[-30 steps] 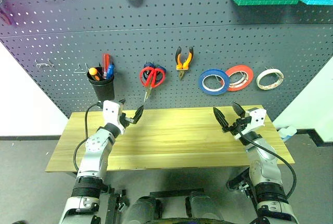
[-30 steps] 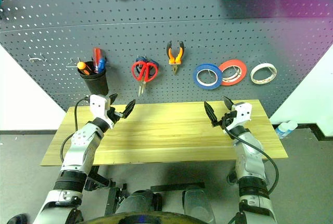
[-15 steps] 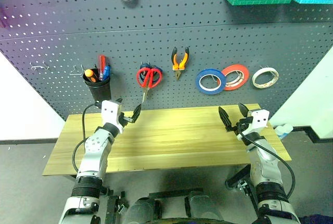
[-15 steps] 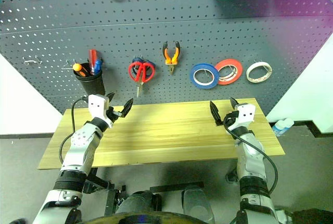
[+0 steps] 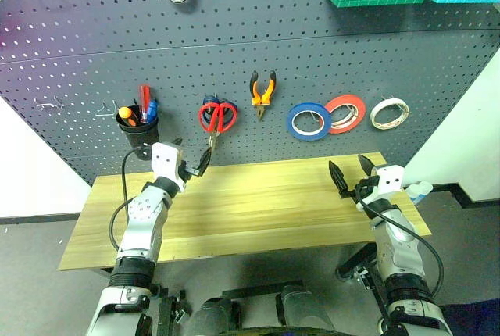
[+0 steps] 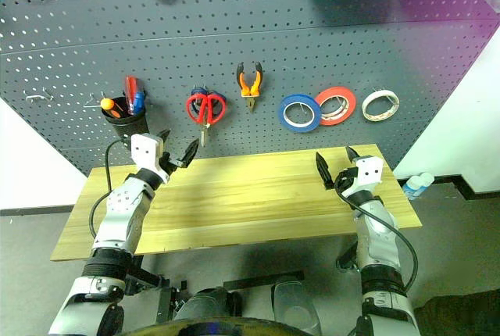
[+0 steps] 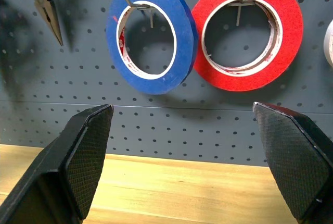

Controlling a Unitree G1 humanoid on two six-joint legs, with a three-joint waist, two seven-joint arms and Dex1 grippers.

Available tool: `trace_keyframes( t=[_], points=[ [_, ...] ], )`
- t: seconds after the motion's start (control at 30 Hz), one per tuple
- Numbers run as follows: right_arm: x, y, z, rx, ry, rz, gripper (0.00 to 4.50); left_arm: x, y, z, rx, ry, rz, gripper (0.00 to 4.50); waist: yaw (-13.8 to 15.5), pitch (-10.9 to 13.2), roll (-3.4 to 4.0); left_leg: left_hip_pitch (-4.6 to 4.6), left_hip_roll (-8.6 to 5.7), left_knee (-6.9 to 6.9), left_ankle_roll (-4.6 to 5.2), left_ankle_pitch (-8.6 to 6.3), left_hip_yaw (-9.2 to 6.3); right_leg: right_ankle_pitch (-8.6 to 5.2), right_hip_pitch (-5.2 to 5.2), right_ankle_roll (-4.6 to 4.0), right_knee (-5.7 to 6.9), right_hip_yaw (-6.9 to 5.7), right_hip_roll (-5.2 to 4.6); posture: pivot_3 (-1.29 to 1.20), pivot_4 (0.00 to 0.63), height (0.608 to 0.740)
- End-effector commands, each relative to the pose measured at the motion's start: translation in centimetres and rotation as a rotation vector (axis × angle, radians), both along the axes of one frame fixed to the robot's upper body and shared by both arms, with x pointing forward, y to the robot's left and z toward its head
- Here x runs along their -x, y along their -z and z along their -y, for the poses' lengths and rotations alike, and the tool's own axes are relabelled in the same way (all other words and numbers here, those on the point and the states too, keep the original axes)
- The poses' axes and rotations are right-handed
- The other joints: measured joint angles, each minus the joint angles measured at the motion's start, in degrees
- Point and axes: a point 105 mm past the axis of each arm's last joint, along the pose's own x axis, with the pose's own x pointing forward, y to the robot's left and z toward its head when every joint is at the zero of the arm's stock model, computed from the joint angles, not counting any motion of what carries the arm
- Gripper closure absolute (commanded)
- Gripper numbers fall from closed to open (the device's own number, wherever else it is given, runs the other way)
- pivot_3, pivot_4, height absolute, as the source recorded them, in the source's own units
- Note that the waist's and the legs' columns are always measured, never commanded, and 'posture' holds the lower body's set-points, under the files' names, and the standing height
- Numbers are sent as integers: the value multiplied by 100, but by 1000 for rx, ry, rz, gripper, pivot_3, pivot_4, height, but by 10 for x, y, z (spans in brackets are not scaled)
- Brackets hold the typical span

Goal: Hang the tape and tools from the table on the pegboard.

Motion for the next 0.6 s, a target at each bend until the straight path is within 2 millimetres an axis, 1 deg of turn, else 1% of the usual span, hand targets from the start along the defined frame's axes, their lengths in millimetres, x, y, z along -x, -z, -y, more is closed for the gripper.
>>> trace_keyframes(
  t=[0.03, 0.2, 0.3, 0.47, 0.6],
  points=[
    [-8, -14, -7, 14, -13, 56, 0, -5, -19, -8, -18, -22, 75, 62, 2, 0, 0, 0, 0, 0, 0, 0, 0, 0, 0, 0, 0, 0, 0, -204, 0, 740],
    [-9, -11, -11, 33, -28, 50, 0, -1, -16, -9, -18, -29, 68, 62, 19, 0, 0, 0, 0, 0, 0, 0, 0, 0, -1, 0, 0, 0, 0, -189, 0, 740],
    [-12, -13, -9, 28, -23, 51, 0, 3, -14, -9, -17, -31, 66, 62, 21, -1, 0, 0, 0, 0, 0, 0, -1, 0, 0, 0, 0, 0, 0, -180, 0, 740],
    [-14, -14, -10, 35, -35, 55, 0, 5, -12, -6, -18, -25, 61, 62, 33, -1, 0, 0, 0, 0, 0, 0, -2, 0, -1, 0, 1, 0, 0, -175, 0, 740],
    [-15, -17, -12, 22, -41, 67, 0, 5, -14, -7, -24, -40, 67, 62, 38, -1, -1, 0, -1, 0, 0, 0, -2, 0, 0, 0, 0, -1, 0, -181, 0, 740]
  ],
)
